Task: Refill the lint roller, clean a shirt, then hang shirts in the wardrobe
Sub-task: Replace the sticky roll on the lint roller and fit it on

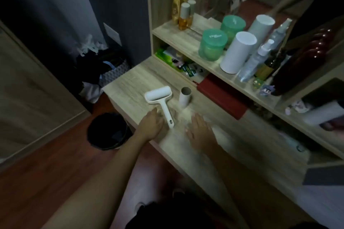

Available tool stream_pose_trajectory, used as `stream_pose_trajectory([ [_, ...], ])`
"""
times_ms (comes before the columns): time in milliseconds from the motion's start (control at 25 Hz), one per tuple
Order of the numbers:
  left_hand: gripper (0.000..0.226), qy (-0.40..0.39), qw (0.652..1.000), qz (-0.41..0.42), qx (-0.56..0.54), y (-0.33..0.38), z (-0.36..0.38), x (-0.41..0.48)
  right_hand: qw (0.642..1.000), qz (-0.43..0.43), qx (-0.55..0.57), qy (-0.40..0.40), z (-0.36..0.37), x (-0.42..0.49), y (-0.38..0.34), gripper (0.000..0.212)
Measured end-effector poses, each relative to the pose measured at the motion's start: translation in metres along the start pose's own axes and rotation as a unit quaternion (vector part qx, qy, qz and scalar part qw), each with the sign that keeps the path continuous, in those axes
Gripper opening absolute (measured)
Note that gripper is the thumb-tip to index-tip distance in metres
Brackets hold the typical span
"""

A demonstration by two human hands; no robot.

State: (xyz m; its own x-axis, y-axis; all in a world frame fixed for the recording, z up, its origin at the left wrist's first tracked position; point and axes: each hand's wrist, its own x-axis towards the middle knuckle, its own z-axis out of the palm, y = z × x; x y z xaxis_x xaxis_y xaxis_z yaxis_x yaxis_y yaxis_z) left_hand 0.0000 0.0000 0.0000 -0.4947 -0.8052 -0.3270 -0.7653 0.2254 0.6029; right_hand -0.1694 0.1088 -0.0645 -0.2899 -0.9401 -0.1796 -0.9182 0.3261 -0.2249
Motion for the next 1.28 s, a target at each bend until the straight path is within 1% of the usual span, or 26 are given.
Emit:
stream_pose_trajectory([
  [40,0.046,0.032,0.999,-0.003,-0.023,0.007,0.010,0.013,1.000,0.013,0.010,0.005,0.003,0.009,0.009,0.068],
  [80,0.040,0.070,0.996,-0.029,-0.042,0.013,0.018,0.023,1.000,0.025,0.015,0.011,0.005,0.017,0.015,0.070],
  [120,0.037,0.102,0.990,-0.075,-0.064,0.019,0.027,0.032,1.000,0.024,0.016,0.005,0.011,0.023,0.021,0.070],
  [160,0.041,0.135,0.980,-0.118,-0.086,0.026,0.033,0.039,1.000,0.023,0.012,-0.009,0.012,0.025,0.023,0.070],
  [200,0.050,0.152,0.968,-0.165,-0.109,0.028,0.040,0.047,1.000,0.017,0.016,-0.007,0.019,0.027,0.026,0.070],
  [280,0.072,0.164,0.948,-0.229,-0.145,0.029,0.050,0.062,1.000,0.009,0.017,0.003,0.025,0.025,0.027,0.069],
  [320,0.075,0.160,0.940,-0.260,-0.152,0.028,0.052,0.070,1.000,0.008,0.016,0.015,0.024,0.025,0.029,0.068],
  [400,0.074,0.163,0.929,-0.288,-0.166,0.025,0.060,0.087,0.999,0.004,0.012,0.039,0.028,0.025,0.031,0.068],
  [520,0.063,0.189,0.921,-0.296,-0.169,0.024,0.068,0.101,0.998,0.000,0.004,0.059,0.031,0.025,0.032,0.069],
  [600,0.053,0.210,0.918,-0.297,-0.158,0.028,0.072,0.100,0.998,-0.004,0.000,0.064,0.033,0.025,0.033,0.070],
  [680,0.047,0.235,0.909,-0.297,-0.173,0.033,0.069,0.092,0.998,-0.004,0.004,0.065,0.035,0.025,0.034,0.070],
  [840,0.044,0.294,0.905,-0.245,-0.187,0.035,0.053,0.063,1.000,-0.007,0.012,0.023,0.031,0.027,0.034,0.071],
  [880,0.041,0.300,0.907,-0.229,-0.185,0.035,0.049,0.052,1.000,-0.010,0.026,0.009,0.028,0.027,0.034,0.072],
  [920,0.037,0.301,0.912,-0.208,-0.185,0.035,0.045,0.038,0.997,-0.005,0.072,-0.005,0.024,0.028,0.033,0.070],
  [960,0.031,0.296,0.919,-0.183,-0.187,0.036,0.043,0.023,0.987,0.016,0.159,-0.011,0.016,0.027,0.033,0.066],
  [1000,0.027,0.291,0.926,-0.154,-0.185,0.037,0.042,0.008,0.963,0.054,0.263,0.003,0.003,0.026,0.030,0.060],
  [1080,0.022,0.280,0.939,-0.101,-0.170,0.038,0.043,-0.018,0.890,0.125,0.435,0.058,-0.029,0.019,0.017,0.046],
  [1120,0.020,0.270,0.946,-0.080,-0.159,0.040,0.044,-0.028,0.858,0.140,0.489,0.067,-0.044,0.016,0.010,0.041],
  [1200,0.019,0.241,0.961,-0.038,-0.128,0.049,0.047,-0.041,0.797,0.126,0.589,0.045,-0.072,0.012,-0.006,0.040],
  [1240,0.019,0.226,0.968,-0.018,-0.110,0.055,0.049,-0.045,0.767,0.113,0.631,0.033,-0.084,0.012,-0.013,0.046],
  [1280,0.020,0.212,0.973,0.006,-0.093,0.062,0.049,-0.049,0.751,0.096,0.653,0.033,-0.095,0.012,-0.018,0.051],
])
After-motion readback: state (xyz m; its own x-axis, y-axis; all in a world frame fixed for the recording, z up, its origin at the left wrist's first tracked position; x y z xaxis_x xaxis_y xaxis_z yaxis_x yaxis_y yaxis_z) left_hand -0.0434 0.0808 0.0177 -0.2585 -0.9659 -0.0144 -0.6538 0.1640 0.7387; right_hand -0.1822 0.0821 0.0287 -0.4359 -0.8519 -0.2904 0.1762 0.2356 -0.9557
